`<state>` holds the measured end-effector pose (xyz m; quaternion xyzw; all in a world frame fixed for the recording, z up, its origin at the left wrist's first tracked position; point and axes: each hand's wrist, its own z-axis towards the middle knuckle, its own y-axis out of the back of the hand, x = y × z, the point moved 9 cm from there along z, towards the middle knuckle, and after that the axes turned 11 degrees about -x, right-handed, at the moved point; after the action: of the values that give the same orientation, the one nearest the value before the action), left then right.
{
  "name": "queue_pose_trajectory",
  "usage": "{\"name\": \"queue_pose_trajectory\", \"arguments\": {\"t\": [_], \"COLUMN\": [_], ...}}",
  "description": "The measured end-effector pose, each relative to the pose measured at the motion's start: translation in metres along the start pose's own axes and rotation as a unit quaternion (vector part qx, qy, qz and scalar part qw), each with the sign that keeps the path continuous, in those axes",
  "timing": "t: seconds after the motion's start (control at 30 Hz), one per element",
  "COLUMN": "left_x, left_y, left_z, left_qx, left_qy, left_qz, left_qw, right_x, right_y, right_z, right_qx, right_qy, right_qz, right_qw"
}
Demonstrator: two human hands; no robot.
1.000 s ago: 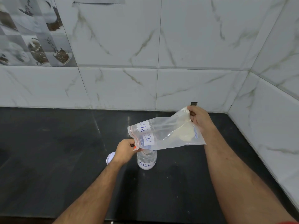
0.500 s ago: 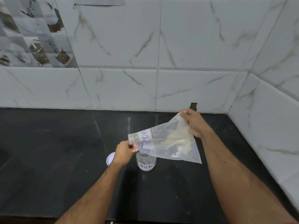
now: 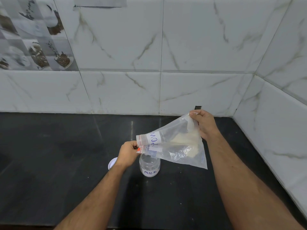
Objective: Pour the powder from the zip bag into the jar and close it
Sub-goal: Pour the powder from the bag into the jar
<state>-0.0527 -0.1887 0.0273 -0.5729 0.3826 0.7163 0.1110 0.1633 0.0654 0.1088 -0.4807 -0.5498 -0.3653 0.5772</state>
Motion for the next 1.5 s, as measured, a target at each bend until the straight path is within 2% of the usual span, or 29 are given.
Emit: {"name": "queue_pose_trajectory", "arguments": {"t": [0.37,0.47,0.6,0.73,0.83,0.9,0.97,1.07,1.27,1.4,1.5], "left_x": [-0.033,-0.054,-0.087,-0.107,-0.114,-0.12,-0.125,-0.127,-0.119,-0.118,-0.114], "left_y": [0.006,0.015,0.024,0.021,0.01,0.005,0.005,0.006,0.01,0.015,0.017], "left_z": [0.009,0.026,0.04,0.043,0.042,0.044,0.044,0.043,0.042,0.038,0.036], "left_qx": [0.026,0.011,-0.019,-0.031,-0.043,-0.057,-0.07,-0.089,-0.123,-0.144,-0.148], "left_qy": [-0.021,-0.045,-0.063,-0.047,0.013,0.037,0.05,0.059,0.074,0.077,0.077], "left_qz": [-0.003,-0.002,-0.004,-0.112,-0.206,-0.258,-0.287,-0.306,-0.321,-0.33,-0.329], "left_qw": [0.999,0.999,0.998,0.992,0.977,0.964,0.954,0.946,0.936,0.93,0.93], "right_x": [0.016,0.02,0.008,0.012,0.016,0.013,-0.001,-0.021,-0.006,-0.003,0.006], "right_y": [0.002,0.008,0.006,0.005,0.007,0.009,0.009,0.005,0.0,0.0,0.004], "right_z": [0.002,0.011,0.009,0.002,0.0,-0.003,-0.008,-0.02,-0.024,-0.03,-0.03], "right_qx": [-0.006,-0.011,0.056,0.042,0.015,0.018,0.037,0.065,0.041,0.041,0.024], "right_qy": [-0.008,-0.024,-0.08,-0.032,-0.004,-0.035,-0.101,-0.158,-0.107,-0.116,-0.056], "right_qz": [0.05,0.042,-0.009,-0.02,0.006,0.08,0.137,0.128,0.138,0.224,0.168], "right_qw": [0.999,0.999,0.995,0.998,1.0,0.996,0.985,0.977,0.984,0.967,0.984]}}
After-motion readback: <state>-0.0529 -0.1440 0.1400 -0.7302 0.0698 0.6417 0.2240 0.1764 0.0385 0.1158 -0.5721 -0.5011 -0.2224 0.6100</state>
